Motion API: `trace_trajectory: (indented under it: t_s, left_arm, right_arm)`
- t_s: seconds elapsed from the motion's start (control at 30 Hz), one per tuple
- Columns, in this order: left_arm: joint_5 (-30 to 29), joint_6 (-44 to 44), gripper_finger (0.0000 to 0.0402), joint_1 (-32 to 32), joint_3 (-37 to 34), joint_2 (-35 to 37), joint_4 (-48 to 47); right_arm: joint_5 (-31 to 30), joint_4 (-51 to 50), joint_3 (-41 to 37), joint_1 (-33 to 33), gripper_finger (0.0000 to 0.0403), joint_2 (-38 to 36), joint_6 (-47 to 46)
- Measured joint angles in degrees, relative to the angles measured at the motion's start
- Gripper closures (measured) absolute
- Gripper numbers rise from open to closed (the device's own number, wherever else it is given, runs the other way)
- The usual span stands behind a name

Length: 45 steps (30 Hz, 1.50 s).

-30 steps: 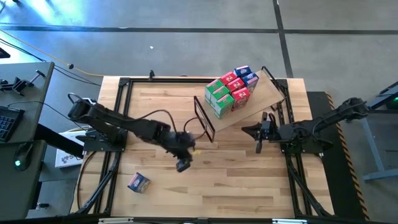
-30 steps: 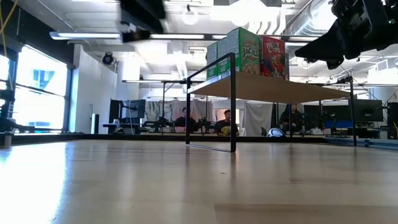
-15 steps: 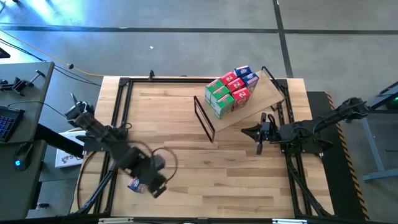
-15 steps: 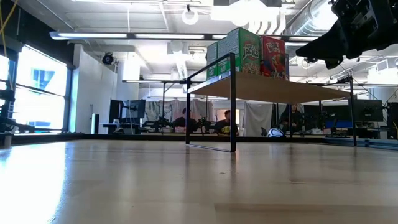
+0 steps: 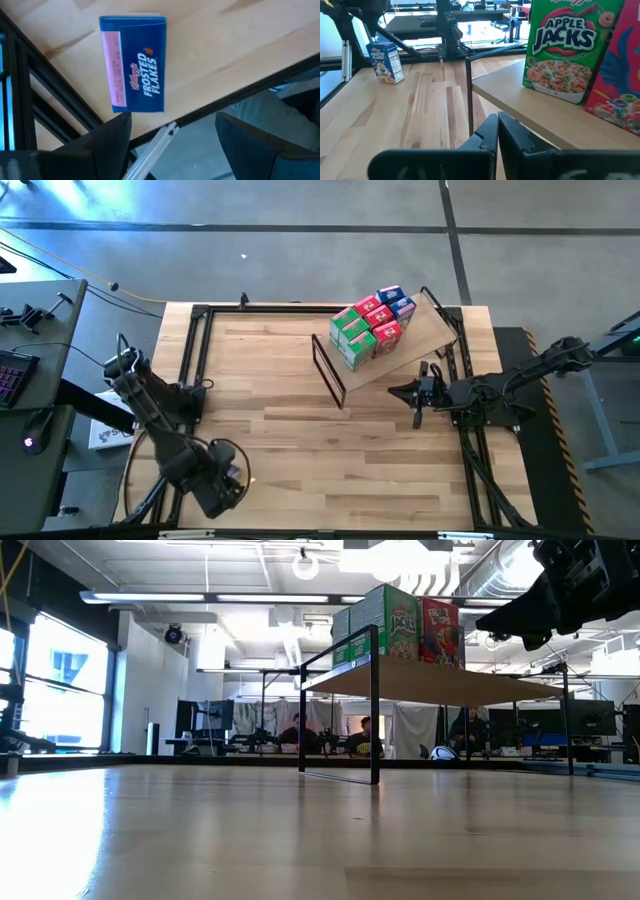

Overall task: Stack cereal on shelf
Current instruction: Put the blue cereal box on the shelf and aligned with the other blue cereal boxes

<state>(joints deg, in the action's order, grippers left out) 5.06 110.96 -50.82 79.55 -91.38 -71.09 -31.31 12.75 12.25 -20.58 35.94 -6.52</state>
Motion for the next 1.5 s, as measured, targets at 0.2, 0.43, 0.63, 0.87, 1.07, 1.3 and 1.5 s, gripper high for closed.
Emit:
trace_trajectory:
  t_s: [0.2,0.43,0.63,0.87,1.07,1.3,1.5]
  left_arm:
    - [-0.4,2.8,0.0121,-2.0,-2.1,-0.8,0.8]
    - [-3.3,6.5,0.0121,-3.2,-4.0,-0.7,0.5]
    - [-3.0,7.0,0.0121,-3.4,-5.6,-0.5,0.3]
    - [-4.0,6.5,0.0121,-3.3,-4.5,-0.5,0.4]
    - [-4.2,5.2,0.0121,-3.1,-3.4,-0.6,-0.1]
    - [-4.0,3.9,0.0105,-3.1,-3.4,-0.6,-2.3]
    - [-3.9,2.9,0.0097,-3.1,-5.9,-0.6,3.9]
  right_arm:
    - [0.0,-0.1,0.0,-0.1,0.0403,0.1,0.0]
    - [0.3,-0.1,0.0,-0.1,0.0403,0.1,0.0]
    - [0.3,-0.1,0.0,-0.1,0.0403,0.1,0.0]
    - [0.3,-0.1,0.0,-0.1,0.0403,0.1,0.0]
    - [0.4,-0.1,0.0,-0.1,0.0403,0.1,0.0]
    - [1.9,0.0,0.0,-0.1,0.0403,0.1,-0.5]
    - [1.9,-0.1,0.0,-0.1,0.0403,0.1,-0.5]
